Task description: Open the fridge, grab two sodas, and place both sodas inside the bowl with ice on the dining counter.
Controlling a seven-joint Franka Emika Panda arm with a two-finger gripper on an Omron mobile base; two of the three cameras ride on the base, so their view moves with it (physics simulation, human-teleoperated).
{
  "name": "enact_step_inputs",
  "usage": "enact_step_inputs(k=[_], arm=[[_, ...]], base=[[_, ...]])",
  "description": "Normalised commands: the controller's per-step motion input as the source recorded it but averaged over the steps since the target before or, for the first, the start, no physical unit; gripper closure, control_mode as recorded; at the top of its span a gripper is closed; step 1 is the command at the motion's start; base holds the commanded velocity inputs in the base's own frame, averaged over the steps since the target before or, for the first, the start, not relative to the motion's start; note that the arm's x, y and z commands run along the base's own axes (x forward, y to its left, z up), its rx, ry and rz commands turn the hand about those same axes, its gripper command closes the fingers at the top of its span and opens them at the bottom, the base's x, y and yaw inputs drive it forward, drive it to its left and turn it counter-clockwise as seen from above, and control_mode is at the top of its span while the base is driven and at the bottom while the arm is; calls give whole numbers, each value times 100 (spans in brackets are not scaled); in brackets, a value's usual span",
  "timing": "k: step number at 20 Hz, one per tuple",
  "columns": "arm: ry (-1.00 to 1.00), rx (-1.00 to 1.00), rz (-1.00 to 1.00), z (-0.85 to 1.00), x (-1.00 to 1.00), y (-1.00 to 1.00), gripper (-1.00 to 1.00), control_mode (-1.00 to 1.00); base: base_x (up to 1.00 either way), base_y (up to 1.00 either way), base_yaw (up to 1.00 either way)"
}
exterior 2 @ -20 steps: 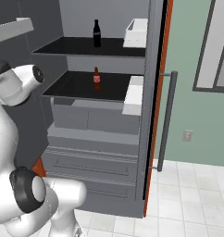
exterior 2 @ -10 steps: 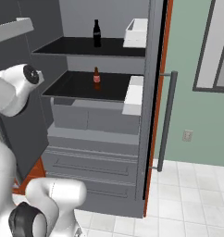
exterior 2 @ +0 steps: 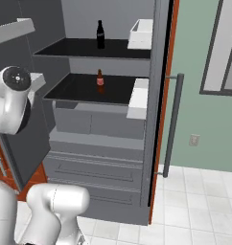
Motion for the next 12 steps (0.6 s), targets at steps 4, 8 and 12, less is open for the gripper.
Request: enact_step_inputs(k=[4,8,12], arm=[[-22,-32,-24,-11,-13,-94,-100,-100],[-22,-31,-23,-13,-10,-89,-100,-100],[-19,-27,-24,-12,-7,-89,-100,-100]], base=[[0,0,0],[0,0,0],[0,0,0]])
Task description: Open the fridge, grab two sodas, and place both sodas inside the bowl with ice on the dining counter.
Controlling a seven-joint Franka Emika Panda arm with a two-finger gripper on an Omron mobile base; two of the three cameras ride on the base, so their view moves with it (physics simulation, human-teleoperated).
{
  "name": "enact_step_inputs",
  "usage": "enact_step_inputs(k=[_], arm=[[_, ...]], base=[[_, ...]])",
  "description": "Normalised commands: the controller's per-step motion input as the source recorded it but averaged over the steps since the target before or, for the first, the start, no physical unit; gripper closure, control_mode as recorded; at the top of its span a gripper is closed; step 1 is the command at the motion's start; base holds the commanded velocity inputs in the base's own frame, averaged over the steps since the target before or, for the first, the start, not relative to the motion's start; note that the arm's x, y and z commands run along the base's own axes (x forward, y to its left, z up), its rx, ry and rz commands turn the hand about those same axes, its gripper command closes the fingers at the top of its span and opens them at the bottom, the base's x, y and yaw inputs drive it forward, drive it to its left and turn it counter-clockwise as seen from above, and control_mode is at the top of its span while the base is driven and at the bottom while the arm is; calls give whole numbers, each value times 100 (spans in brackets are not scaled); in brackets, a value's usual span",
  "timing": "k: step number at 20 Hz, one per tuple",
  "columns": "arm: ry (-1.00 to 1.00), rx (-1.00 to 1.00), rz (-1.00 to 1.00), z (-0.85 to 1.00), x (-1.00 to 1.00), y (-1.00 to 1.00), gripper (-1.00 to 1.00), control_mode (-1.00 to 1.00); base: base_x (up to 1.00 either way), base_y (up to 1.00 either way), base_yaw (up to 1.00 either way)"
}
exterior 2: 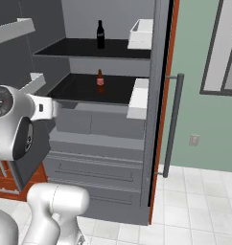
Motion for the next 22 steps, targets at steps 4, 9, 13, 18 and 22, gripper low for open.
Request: enact_step_inputs(k=[4,9,13,18,22], arm=[[-10,-25,-20,-20,0,-47,-100,-100],[0,-17,-9,-18,6,-2,-100,-100],[0,0,-7,0,13,9,-100,-100],[3,0,-4,-7,10,1,-100,-100],[5,0,0,-5,17,0,-100,-100]], base=[[0,0,0],[0,0,0],[0,0,0],[0,0,0],[0,0,0]])
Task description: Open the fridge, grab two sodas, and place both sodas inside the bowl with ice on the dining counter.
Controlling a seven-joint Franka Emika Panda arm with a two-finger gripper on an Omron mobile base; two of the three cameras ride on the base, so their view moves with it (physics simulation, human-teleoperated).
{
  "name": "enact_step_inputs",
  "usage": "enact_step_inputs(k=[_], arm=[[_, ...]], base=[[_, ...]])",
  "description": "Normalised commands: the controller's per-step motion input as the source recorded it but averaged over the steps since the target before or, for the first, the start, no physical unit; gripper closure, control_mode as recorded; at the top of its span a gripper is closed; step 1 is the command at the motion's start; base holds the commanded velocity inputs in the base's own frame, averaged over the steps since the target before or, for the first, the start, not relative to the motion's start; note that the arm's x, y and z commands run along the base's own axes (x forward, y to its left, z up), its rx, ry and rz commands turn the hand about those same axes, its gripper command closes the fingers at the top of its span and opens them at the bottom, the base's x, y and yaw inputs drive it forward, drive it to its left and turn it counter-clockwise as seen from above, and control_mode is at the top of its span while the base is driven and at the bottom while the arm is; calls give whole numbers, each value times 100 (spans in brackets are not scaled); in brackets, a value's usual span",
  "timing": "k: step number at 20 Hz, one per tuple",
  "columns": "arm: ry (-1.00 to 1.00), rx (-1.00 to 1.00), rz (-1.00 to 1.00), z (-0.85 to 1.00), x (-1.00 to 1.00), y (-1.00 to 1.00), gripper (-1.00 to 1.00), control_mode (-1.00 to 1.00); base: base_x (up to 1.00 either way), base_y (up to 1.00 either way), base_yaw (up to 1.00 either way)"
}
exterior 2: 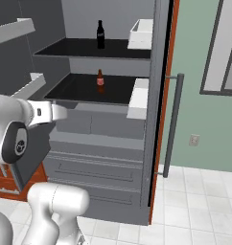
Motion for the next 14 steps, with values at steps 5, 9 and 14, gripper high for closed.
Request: enact_step_inputs(k=[5,9,14], arm=[[5,0,-3,0,31,0,-100,-100],[4,0,-2,0,17,0,-100,100],[0,0,0,0,0,0,-100,100]], base=[[0,0,0],[56,0,-7],[61,0,-10]])
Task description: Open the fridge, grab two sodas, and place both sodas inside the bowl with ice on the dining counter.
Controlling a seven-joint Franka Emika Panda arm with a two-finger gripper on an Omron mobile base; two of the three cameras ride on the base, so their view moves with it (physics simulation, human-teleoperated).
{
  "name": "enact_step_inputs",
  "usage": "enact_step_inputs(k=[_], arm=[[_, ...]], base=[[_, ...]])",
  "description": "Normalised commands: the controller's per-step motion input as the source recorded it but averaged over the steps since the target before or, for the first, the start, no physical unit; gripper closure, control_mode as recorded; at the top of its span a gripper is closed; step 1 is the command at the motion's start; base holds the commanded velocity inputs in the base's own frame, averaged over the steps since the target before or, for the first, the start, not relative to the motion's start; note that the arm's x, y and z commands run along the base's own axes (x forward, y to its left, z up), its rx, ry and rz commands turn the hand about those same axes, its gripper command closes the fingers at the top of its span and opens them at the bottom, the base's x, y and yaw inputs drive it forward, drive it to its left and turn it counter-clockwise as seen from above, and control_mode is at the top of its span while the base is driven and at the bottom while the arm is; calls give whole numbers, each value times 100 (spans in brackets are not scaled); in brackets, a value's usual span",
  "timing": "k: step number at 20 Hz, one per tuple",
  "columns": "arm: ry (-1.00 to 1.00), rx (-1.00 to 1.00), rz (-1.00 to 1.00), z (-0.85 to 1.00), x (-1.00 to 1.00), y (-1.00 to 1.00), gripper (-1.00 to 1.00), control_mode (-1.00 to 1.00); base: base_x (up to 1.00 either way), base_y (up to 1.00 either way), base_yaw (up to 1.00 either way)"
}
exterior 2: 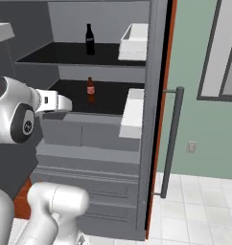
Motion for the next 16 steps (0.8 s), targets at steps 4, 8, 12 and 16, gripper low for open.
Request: enact_step_inputs(k=[4,8,12,16], arm=[[0,0,0,0,0,0,-100,100],[0,0,0,0,0,0,-100,100],[0,0,0,0,0,0,-100,100],[0,0,0,0,0,0,-100,100]], base=[[35,0,-8],[11,0,-1],[38,18,0],[44,23,6]])
